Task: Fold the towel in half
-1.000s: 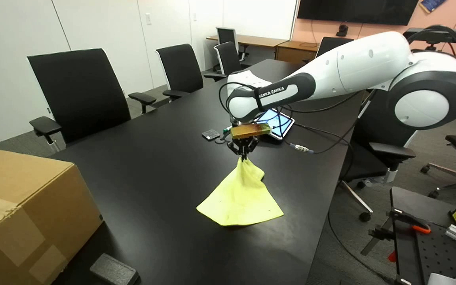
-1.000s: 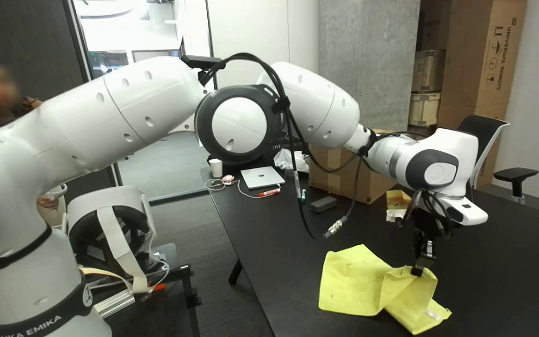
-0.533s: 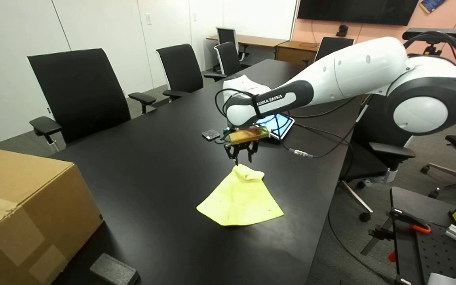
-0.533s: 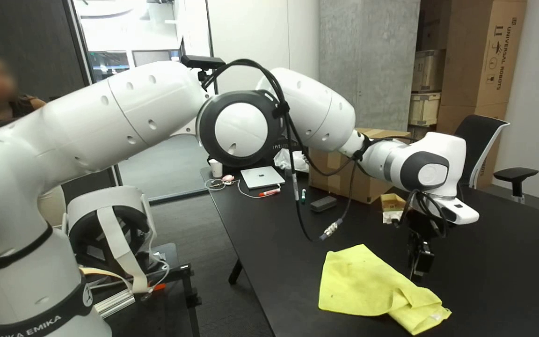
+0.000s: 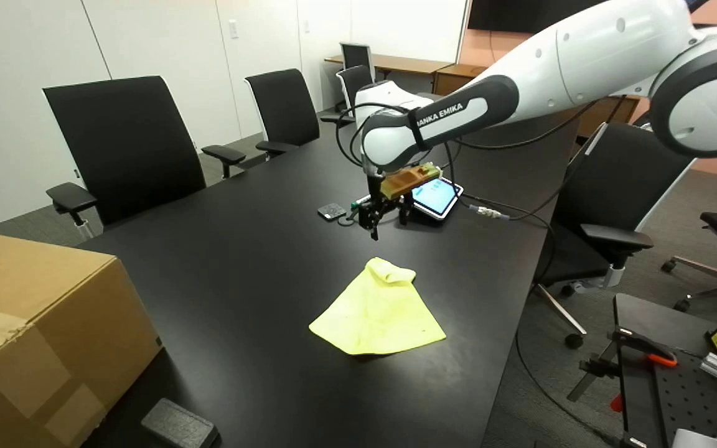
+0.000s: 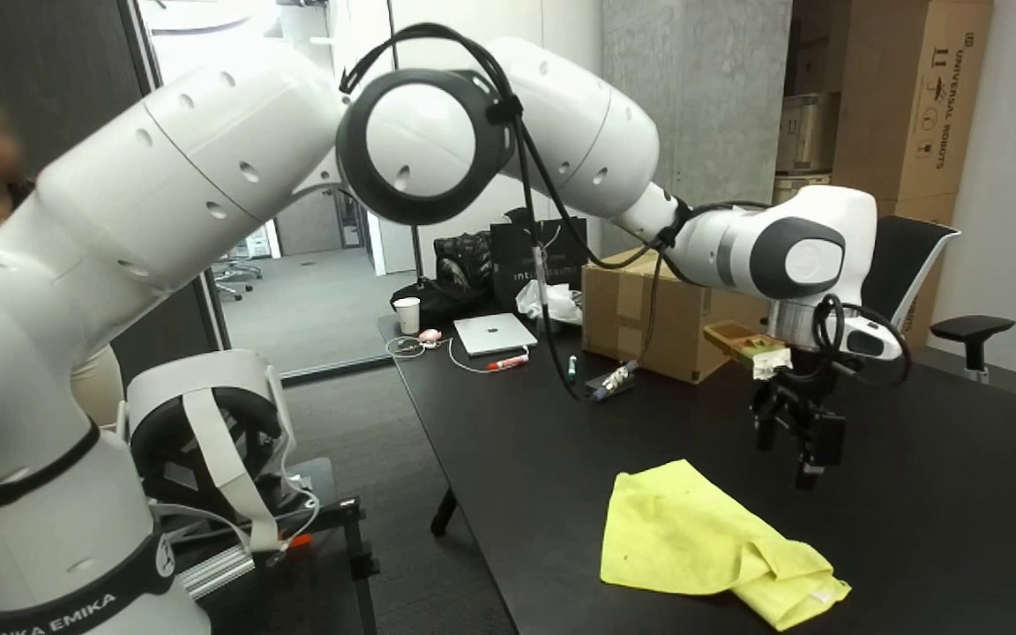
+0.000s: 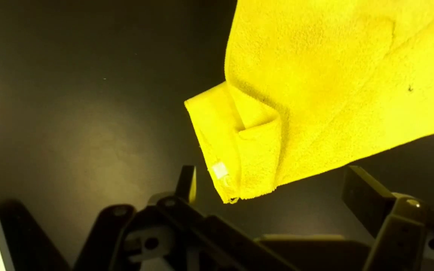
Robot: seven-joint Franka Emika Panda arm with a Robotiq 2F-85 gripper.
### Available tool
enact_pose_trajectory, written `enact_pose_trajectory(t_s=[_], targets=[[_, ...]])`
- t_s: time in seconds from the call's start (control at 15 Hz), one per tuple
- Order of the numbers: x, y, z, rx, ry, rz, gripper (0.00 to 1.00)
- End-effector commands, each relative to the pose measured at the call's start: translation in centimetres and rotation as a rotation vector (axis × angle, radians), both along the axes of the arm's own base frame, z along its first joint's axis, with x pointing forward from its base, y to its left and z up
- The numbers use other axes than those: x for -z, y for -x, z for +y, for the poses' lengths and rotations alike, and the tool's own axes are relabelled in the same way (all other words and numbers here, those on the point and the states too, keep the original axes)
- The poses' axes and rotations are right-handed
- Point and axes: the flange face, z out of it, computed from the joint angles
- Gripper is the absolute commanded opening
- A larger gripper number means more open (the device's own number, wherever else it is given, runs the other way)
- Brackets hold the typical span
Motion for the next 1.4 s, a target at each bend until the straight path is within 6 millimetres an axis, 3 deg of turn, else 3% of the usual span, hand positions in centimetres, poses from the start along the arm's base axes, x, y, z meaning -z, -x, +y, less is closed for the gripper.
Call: enact_pose_trajectory(t_s=[0.0,0.27,0.47,1.0,1.33], targets=[[-3.5,3.2,1.0,-0.2,-0.021,0.024,1.0],[-4.8,6.4,2.0,-0.409,-0.042,0.069,1.0],[-4.4,9.3,3.0,-0.562,-0.052,0.115,1.0],[-0.7,18.8,5.8,-0.97,-0.038,0.199,1.0],[1.9,25.4,7.5,-1.179,0.023,0.1,1.0]])
